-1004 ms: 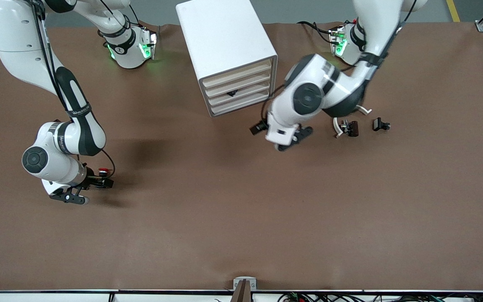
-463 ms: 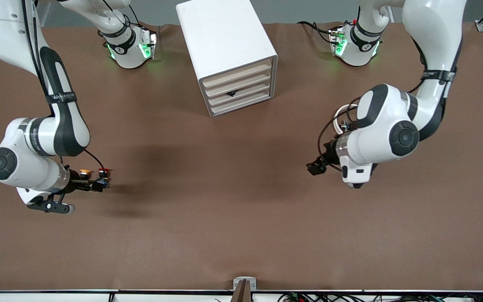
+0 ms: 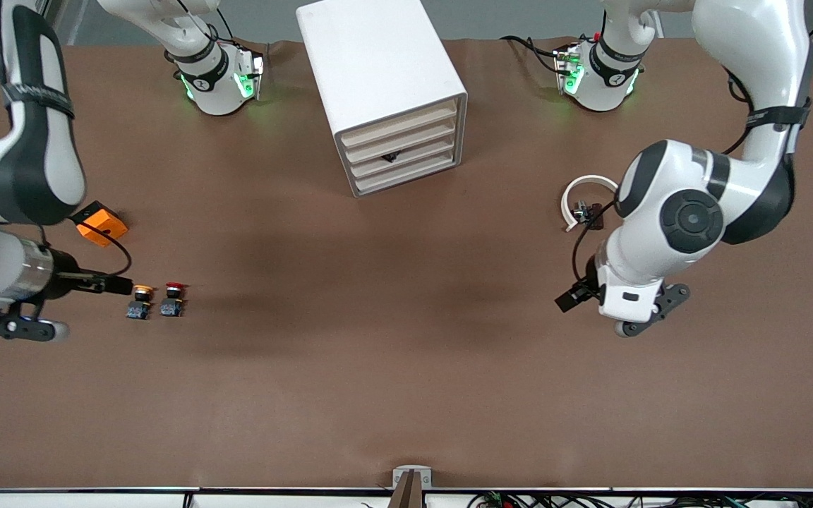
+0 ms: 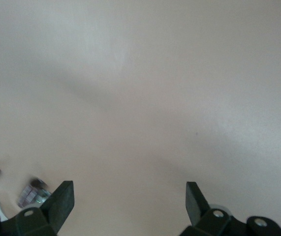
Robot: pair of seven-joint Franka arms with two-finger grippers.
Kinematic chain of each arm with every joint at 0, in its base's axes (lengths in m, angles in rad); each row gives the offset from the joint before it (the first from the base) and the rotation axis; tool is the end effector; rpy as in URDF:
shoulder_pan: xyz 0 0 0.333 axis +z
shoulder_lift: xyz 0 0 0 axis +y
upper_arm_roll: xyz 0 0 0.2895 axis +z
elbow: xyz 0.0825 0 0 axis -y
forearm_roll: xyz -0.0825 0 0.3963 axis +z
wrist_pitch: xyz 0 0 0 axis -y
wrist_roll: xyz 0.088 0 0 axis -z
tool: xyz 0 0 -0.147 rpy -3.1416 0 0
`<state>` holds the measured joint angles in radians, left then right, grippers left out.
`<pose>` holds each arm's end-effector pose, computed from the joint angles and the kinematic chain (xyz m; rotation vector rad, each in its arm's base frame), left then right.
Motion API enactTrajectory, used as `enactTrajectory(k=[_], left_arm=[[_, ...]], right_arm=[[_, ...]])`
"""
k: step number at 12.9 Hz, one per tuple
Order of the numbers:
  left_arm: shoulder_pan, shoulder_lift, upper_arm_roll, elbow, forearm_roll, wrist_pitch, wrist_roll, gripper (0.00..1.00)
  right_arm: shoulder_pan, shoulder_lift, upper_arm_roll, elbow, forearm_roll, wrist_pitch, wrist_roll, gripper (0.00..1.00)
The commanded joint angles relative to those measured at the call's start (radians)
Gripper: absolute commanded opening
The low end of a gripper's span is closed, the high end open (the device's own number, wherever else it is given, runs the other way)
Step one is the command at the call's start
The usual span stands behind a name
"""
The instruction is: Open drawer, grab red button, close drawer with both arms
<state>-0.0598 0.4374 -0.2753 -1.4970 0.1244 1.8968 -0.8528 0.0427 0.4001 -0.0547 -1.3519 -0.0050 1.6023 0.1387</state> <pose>0.6521 -0.1918 0.3552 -3.0312 -0.7741 0.0252 0.6585 -0.0039 0.4191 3.0889 -0.2281 -0.2283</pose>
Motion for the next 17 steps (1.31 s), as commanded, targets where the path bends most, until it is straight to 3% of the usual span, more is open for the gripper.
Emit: enactTrajectory(k=[1,7,11,14,16,17], left_arm=[[0.064,-0.029,-0.004,0.092,0.018,-0.085,0.189,1.0],[0.159,-0.195,-0.007,0.098,0.017,-0.207,0.351,1.0],[0.184,-0.288,-0.01,0.093,0.0,-0.324,0.406,1.0],[0.19,-0.327,-0.007,0.09,-0.011,-0.357,0.538,1.0],[0.167,-0.376,0.052,0.052,-0.063,-0.369,0.586,1.0],[0.128,-0.408,0.118,0.017,-0.098,-0.367,0.642,1.0]], right_arm=[[-0.02,-0.047,0.004,0.034,-0.021,-0.061,-0.116,1.0],[-0.033,-0.067,0.003,0.126,-0.009,-0.126,-0.128,1.0],[-0.029,-0.118,0.004,0.128,-0.007,-0.26,-0.081,1.0],[-0.053,-0.182,0.007,0.125,0.043,-0.271,-0.073,1.0],[-0.053,-0.226,0.004,0.125,0.039,-0.283,-0.076,1.0],[-0.063,-0.257,0.004,0.122,0.045,-0.323,-0.082,1.0]])
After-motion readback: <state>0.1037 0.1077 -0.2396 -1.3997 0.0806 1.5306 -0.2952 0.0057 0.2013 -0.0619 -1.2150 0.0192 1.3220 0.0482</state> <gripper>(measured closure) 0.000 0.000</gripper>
